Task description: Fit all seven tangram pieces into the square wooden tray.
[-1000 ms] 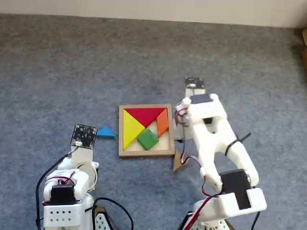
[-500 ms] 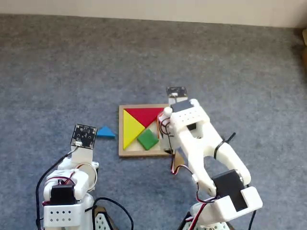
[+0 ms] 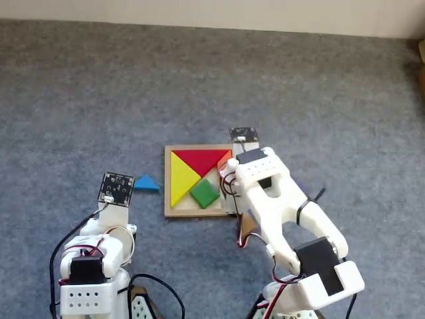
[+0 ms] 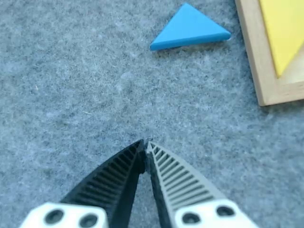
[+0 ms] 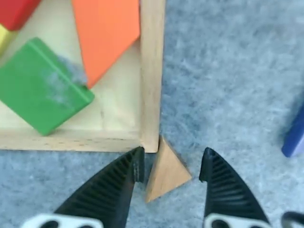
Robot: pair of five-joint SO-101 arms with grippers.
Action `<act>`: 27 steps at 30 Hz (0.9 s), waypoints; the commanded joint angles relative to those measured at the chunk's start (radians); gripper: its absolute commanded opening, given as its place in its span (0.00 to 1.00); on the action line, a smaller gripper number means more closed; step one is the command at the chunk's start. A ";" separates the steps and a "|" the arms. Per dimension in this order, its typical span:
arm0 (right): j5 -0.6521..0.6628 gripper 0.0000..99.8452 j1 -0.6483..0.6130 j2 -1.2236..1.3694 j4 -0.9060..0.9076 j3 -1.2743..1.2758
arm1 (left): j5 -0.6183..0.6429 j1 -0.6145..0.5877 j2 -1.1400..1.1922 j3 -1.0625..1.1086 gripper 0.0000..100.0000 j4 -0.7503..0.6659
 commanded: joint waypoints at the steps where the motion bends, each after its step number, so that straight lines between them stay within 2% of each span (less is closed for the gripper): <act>1: 0.000 0.19 0.002 0.073 -0.005 0.025 | 0.009 -0.010 -0.039 0.021 0.04 0.003; 8: 0.000 0.19 0.005 0.173 -0.002 0.028 | 0.009 -0.010 -0.039 0.021 0.04 0.003; 14: 0.000 0.19 0.005 0.127 0.096 0.028 | 0.009 -0.010 -0.039 0.021 0.04 0.003; 27: -0.006 0.19 0.005 -0.065 0.091 0.036 | 0.009 -0.010 -0.039 0.021 0.04 0.003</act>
